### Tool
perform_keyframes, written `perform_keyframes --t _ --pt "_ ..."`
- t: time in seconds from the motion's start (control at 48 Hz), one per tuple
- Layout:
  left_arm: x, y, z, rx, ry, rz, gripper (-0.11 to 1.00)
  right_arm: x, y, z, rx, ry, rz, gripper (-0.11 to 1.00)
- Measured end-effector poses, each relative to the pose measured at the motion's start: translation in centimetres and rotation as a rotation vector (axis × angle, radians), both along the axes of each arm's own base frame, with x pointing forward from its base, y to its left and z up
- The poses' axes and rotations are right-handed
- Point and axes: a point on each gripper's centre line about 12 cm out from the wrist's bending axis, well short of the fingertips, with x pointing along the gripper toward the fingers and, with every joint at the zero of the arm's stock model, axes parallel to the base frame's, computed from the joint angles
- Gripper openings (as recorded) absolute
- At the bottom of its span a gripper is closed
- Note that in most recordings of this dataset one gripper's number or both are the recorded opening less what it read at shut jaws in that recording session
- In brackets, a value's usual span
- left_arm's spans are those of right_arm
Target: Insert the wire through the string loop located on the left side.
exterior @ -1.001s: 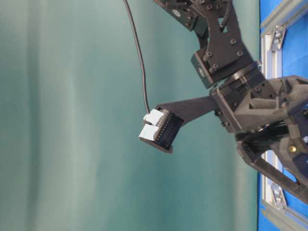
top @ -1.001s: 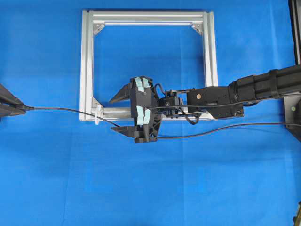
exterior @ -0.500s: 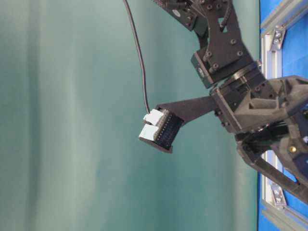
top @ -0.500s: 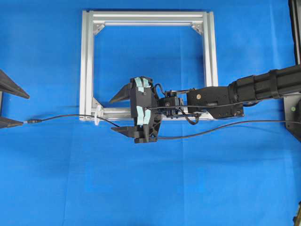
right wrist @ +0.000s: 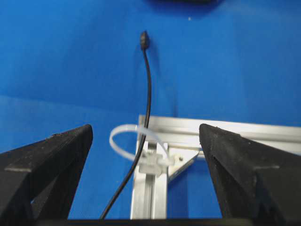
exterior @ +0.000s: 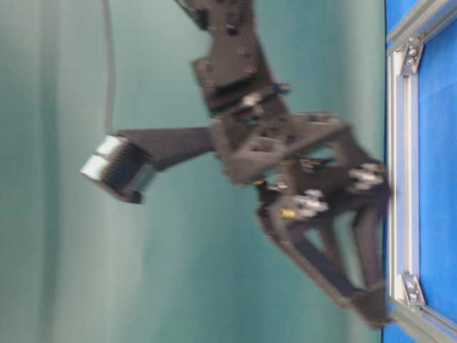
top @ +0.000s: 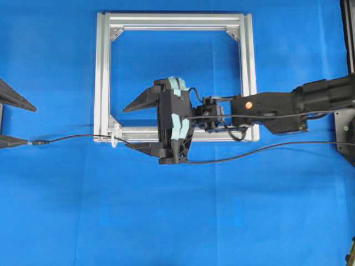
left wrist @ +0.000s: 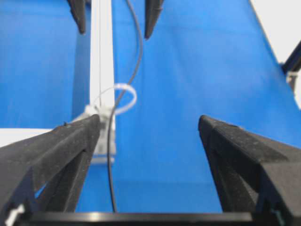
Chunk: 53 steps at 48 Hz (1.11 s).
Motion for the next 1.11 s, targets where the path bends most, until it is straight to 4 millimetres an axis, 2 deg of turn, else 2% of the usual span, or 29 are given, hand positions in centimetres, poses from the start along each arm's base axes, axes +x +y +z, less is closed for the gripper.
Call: perform_keyframes --t 0.292,1.105 --pt "0.1 0.0 0.5 0.01 -0.042 0.001 0.8 -1.1 -0.1 4.0 0.0 -0.046 -0.003 0.91" --pt "0.2 0.2 0.6 0.019 -0.044 0.013 0.8 -1.1 -0.1 4.2 0.0 -0.045 -0.003 0.91"
